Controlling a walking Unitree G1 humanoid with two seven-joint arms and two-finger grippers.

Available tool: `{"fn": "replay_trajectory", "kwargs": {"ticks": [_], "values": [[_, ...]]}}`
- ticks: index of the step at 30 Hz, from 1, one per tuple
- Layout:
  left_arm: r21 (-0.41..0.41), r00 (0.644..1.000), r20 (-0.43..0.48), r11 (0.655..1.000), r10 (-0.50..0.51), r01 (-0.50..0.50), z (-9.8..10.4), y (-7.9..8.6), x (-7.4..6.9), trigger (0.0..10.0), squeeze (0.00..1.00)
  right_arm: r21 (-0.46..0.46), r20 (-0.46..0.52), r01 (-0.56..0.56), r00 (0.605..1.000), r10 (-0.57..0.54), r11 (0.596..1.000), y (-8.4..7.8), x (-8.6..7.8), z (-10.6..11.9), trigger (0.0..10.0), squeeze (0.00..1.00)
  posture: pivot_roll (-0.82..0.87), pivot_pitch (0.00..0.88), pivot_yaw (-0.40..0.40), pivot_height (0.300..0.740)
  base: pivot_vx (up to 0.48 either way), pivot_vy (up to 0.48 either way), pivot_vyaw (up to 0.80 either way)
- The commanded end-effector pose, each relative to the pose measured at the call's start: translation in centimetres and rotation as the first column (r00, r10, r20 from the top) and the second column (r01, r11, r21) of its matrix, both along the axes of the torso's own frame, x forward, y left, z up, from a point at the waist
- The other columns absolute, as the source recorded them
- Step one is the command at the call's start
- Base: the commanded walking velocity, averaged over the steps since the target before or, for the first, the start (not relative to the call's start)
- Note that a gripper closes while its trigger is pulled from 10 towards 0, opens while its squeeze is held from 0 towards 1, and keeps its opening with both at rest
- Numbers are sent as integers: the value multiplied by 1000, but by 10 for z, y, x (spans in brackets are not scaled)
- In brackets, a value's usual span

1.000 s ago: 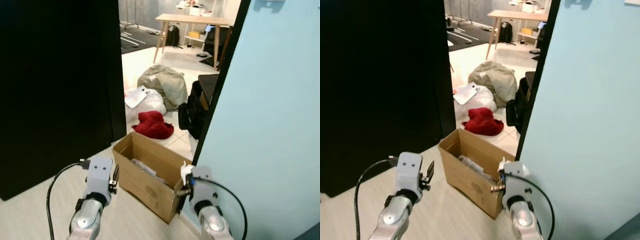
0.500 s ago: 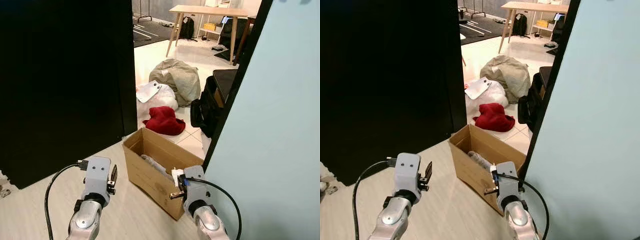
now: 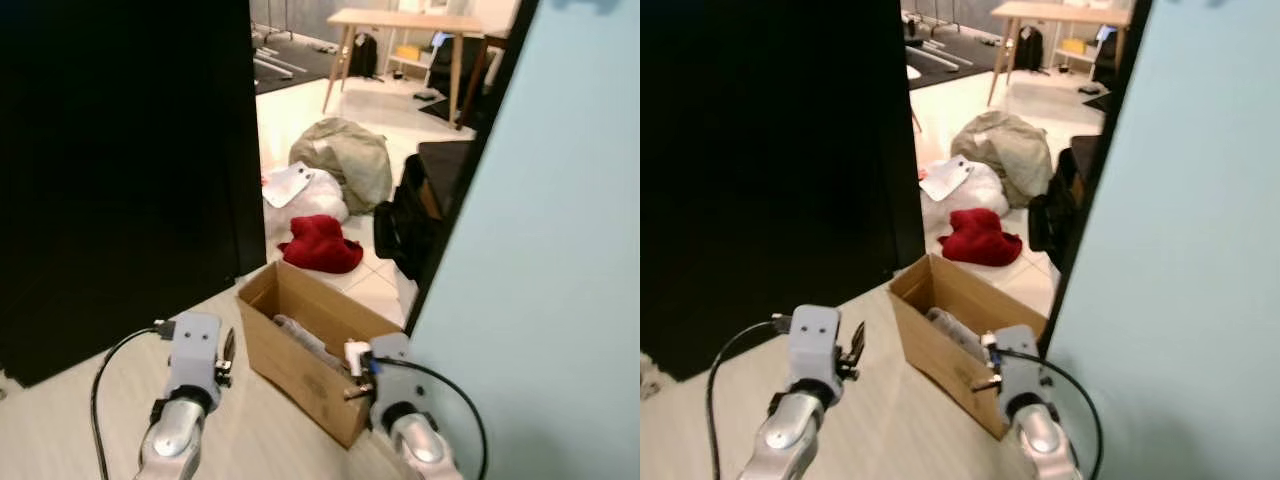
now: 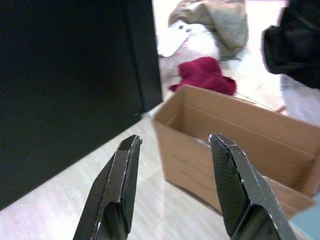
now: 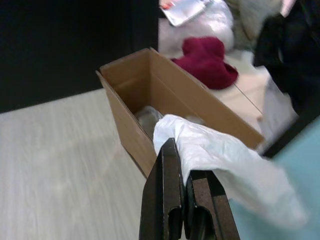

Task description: Clean up the room

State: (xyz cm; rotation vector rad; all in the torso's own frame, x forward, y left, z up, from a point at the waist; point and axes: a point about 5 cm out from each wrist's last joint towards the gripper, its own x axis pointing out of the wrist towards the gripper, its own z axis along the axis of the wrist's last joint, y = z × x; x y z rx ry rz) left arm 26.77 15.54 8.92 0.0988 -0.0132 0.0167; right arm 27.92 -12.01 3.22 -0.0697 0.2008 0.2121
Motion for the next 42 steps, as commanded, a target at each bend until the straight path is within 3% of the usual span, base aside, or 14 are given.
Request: {"fn": "replay_trajectory", "kwargs": {"ticks": [1, 21, 42], "values": [[3, 1000, -18, 1000, 22, -22, -4, 6, -3, 10000, 0, 9, -20, -24, 999, 25, 1000, 10, -4, -4, 10000, 0, 31, 84, -17, 740, 266, 0, 0], [9, 999, -25, 1000, 21, -21, -4, 8, -4, 10000, 0, 20, -21, -21, 1000, 21, 1000, 10, -4, -3, 10000, 0, 34, 84, -15, 740, 247, 0, 0], [26, 999, -24, 999, 26, -26, -4, 8, -4, 10000, 0, 22, -25, -17, 1000, 17, 1000, 10, -4, -4, 10000, 0, 39, 84, -13, 740, 0, 0, -765]]}}
